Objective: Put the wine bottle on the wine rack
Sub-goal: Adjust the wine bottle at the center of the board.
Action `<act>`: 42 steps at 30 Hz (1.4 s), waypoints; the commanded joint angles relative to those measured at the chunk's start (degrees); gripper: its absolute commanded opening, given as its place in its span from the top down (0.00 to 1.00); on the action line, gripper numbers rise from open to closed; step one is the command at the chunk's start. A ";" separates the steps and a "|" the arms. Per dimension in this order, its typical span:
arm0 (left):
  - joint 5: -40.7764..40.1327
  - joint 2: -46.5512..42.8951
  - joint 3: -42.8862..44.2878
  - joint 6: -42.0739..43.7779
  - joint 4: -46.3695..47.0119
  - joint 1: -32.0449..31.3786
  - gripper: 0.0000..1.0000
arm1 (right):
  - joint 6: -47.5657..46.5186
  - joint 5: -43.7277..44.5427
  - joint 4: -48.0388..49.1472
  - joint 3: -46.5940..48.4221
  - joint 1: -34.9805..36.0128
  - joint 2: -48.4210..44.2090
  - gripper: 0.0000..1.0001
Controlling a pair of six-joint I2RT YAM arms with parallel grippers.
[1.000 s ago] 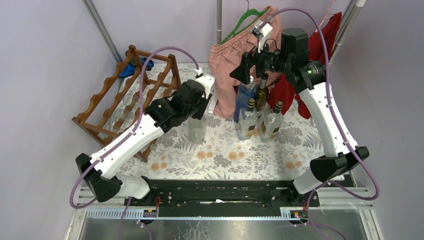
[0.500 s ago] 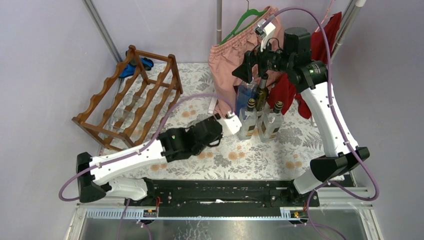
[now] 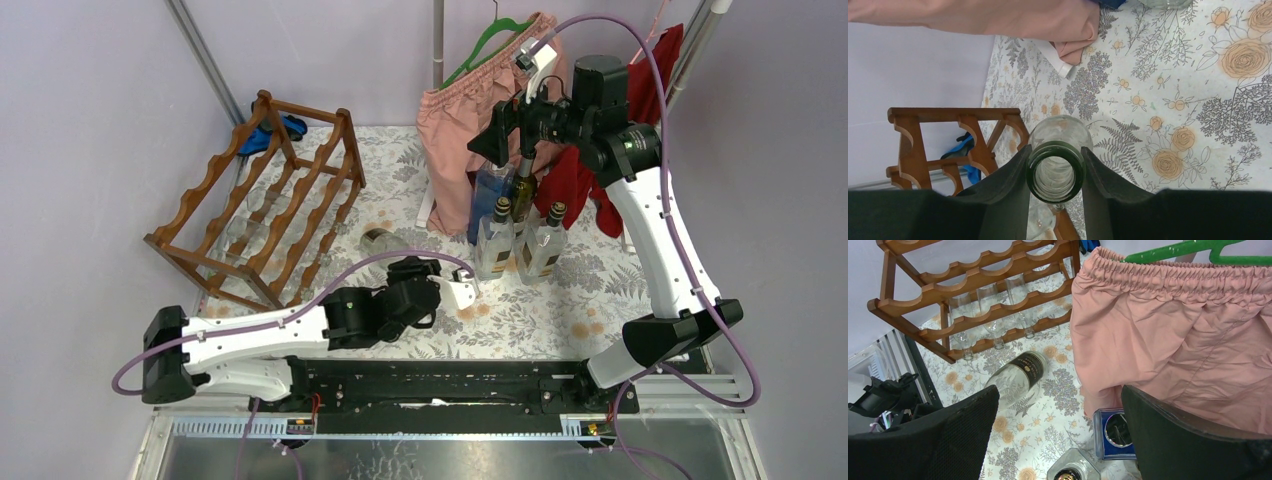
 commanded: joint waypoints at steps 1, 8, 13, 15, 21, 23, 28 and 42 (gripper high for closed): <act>-1.56 0.13 2.52 7.58 4.65 -0.31 1.00 | 0.68 -1.64 2.48 -0.01 -0.37 -2.12 0.00; 0.03 2.21 7.12 17.00 3.04 3.11 1.00 | 1.04 -2.09 2.72 -0.17 -0.37 -2.36 0.00; 1.41 3.22 9.30 20.00 4.11 6.41 1.00 | 1.31 -2.29 2.90 -0.23 -0.39 -2.46 0.00; 1.76 3.88 10.31 20.64 4.02 7.39 1.00 | 1.33 -2.29 2.89 -0.28 -0.37 -2.51 0.00; 1.01 5.85 12.61 21.45 3.33 10.18 1.00 | 1.17 -2.13 2.86 -0.47 -0.37 -2.80 0.00; 0.16 6.39 13.26 21.42 2.81 10.84 1.00 | 1.03 -2.03 2.81 -0.68 -0.44 -2.90 0.00; -1.82 7.34 13.31 21.84 2.68 12.84 1.00 | 1.01 -2.11 2.82 -0.68 -0.46 -2.91 0.00; -0.41 9.36 13.01 26.69 7.08 20.02 1.00 | 0.99 -1.98 2.72 -0.84 -0.46 -3.30 0.00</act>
